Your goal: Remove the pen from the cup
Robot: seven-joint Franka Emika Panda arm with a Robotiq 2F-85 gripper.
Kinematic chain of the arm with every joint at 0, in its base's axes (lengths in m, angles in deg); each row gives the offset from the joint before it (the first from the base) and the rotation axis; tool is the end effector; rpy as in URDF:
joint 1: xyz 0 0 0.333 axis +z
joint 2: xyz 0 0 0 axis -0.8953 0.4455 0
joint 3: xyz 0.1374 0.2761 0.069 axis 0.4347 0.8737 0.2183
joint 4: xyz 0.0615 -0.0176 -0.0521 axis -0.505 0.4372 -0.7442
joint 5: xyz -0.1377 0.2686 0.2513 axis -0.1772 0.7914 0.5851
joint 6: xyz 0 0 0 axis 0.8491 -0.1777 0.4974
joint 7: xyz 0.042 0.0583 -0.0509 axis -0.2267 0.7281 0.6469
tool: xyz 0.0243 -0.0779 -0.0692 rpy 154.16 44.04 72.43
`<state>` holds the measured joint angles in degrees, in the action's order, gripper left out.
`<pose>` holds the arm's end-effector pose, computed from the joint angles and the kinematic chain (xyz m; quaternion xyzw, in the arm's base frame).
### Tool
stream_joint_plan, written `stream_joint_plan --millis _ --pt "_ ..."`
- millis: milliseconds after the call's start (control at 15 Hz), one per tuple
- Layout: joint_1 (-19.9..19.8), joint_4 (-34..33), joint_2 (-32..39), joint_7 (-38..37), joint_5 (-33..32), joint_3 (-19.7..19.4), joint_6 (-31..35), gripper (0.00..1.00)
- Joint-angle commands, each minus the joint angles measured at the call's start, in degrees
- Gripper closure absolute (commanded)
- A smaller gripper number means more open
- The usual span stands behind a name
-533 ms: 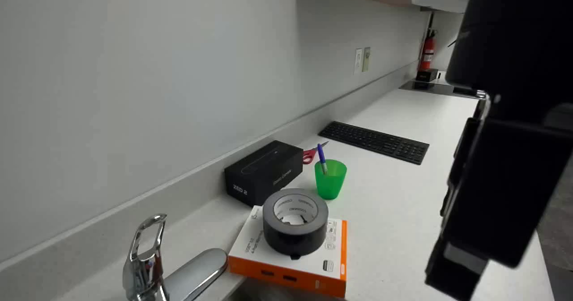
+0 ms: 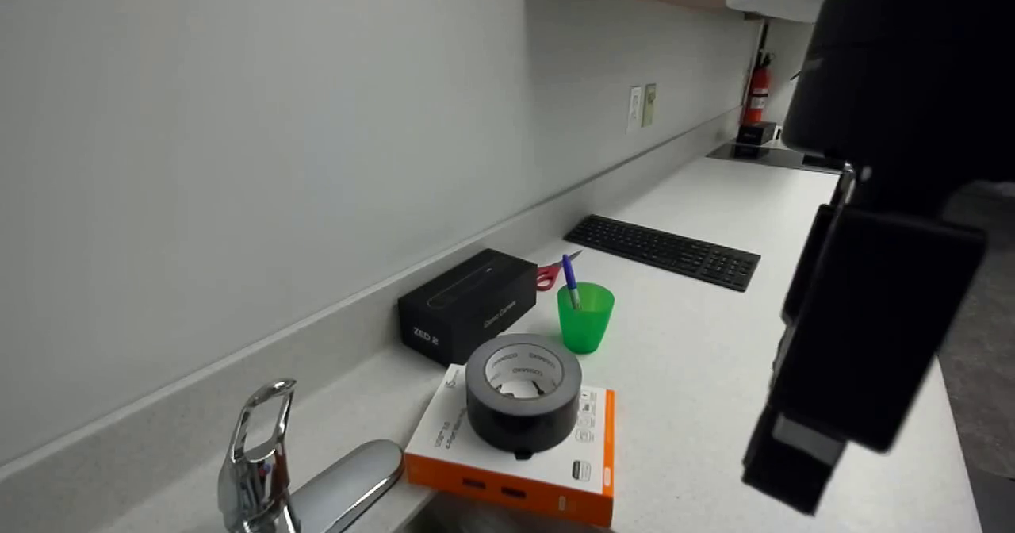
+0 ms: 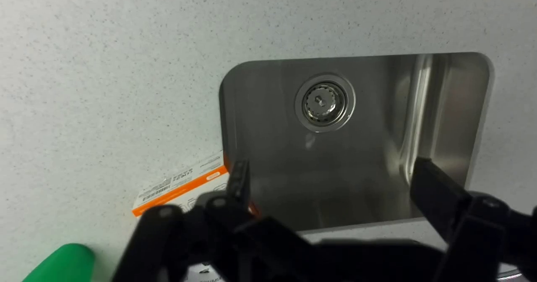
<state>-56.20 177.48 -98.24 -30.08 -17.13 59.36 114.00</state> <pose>0.4235 0.1435 0.4727 -0.9970 0.0211 -0.0277 0.0697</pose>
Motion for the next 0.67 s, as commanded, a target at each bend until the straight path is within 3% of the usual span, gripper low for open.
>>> stream_joint_plan --millis 0,400,600 --pt "-3.52 -1.82 2.13 -0.99 -4.01 -1.86 1.82 0.0" --pt "-12.3 -6.87 10.18 -3.83 -11.73 -8.43 12.48 0.0" --pt "-14.46 -10.14 15.27 -7.33 -11.19 -10.98 18.37 0.0"
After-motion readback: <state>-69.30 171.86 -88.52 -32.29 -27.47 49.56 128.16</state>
